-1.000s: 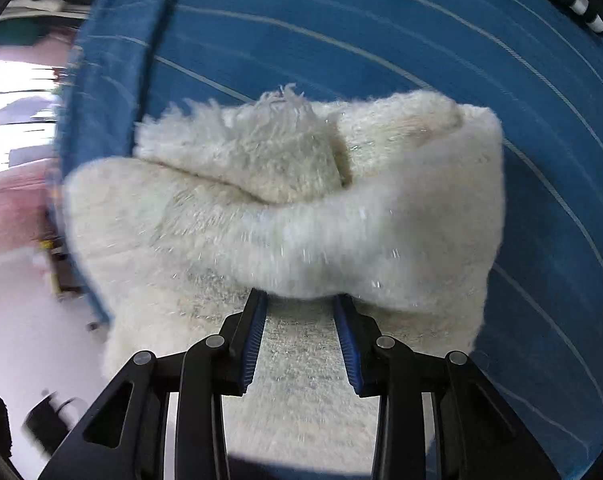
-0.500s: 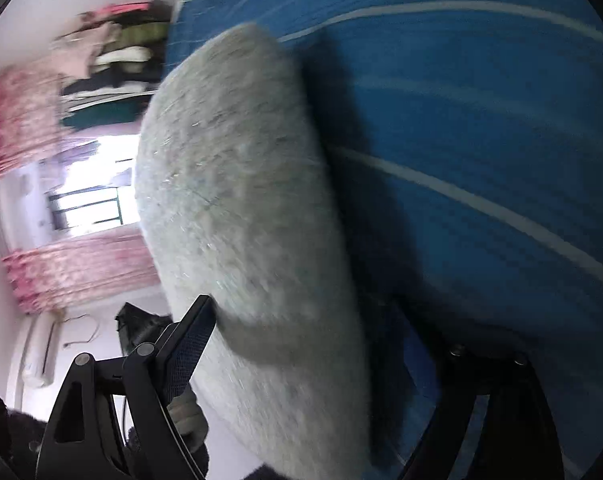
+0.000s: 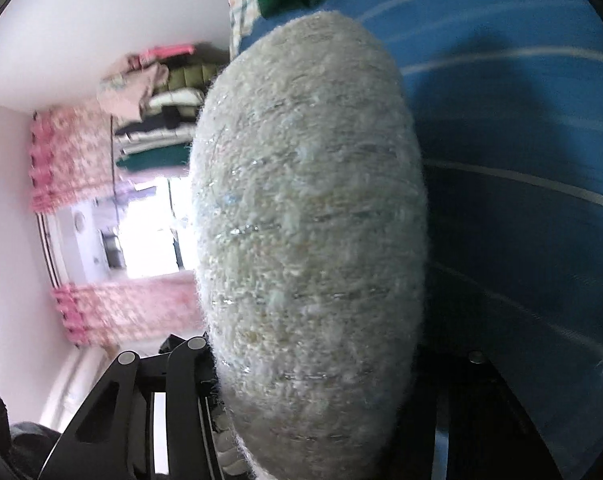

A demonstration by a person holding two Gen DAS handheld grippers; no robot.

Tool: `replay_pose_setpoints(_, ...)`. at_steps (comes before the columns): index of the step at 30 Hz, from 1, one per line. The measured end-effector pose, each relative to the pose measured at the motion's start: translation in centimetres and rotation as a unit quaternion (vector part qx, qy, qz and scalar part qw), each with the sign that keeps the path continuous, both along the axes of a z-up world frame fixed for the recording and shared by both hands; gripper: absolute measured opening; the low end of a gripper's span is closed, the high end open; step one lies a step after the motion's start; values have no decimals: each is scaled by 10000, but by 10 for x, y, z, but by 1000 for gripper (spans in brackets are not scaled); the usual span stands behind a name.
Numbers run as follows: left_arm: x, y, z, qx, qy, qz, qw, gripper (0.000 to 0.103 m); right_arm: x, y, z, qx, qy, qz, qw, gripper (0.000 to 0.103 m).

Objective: Fold large clothes
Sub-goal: 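Carry the folded jacket with both grippers onto the green garment stack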

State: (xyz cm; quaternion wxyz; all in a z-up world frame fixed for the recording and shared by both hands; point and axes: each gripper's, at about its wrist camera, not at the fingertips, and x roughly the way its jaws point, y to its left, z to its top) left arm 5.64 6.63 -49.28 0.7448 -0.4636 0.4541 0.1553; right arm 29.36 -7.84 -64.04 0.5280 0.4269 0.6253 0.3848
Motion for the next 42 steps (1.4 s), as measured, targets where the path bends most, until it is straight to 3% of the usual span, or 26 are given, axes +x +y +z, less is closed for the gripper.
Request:
replay_pose_setpoints(5,60,13,43,-46,-397,-544,9977,21,24,10,50,55,-167,-526,9985,51)
replay_pose_setpoints(10,163,17,90,-138,-861,-1144,9896,21,79,0,115,-42,-537,-1130,9921,51)
replay_pose_setpoints(13,236,11,118,-152,-1166,-1430,9827,21,125,-12,147,-56,-752,-1416,9870,51)
replay_pose_setpoints(18,342,-5,135,-110,-1545,-1728,9727,21,229,-53,173,21,-1045,-1760,9788,51)
replay_pose_setpoints(21,393,-14,126,-29,-1664,-1819,9691,21,296,-81,160,151,-1044,-1868,9767,51)
replay_pose_setpoints(24,442,-25,88,89,-1549,-1914,9692,21,353,-106,123,174,-926,-1901,9772,51)
replay_pose_setpoints(27,472,-32,37,146,-1218,-1982,9724,20,406,-127,53,115,-500,-1962,9792,51)
replay_pose_setpoints(30,481,-40,-6,156,-993,-2112,9723,20,426,-133,-7,-25,-158,-1910,9815,51)
replay_pose_setpoints(33,473,-51,-13,292,-1067,-2255,9679,21,440,-134,-19,80,-250,-1690,9853,52)
replay_pose_setpoints(36,471,-53,-5,452,-979,-2324,9666,24,448,-127,-5,-442,-268,-1480,9876,64)
replay_pose_setpoints(38,471,-55,6,636,-781,-2427,9649,25,438,-121,21,-1258,-471,-1365,9815,81)
replay_pose_setpoints(40,472,-60,20,973,-665,-2562,9594,25,426,-113,48,-2188,-716,-1291,9645,88)
replay_pose_setpoints(42,470,-69,35,1593,-483,-2731,9475,33,407,-102,81,-3323,-1100,-1304,9276,90)
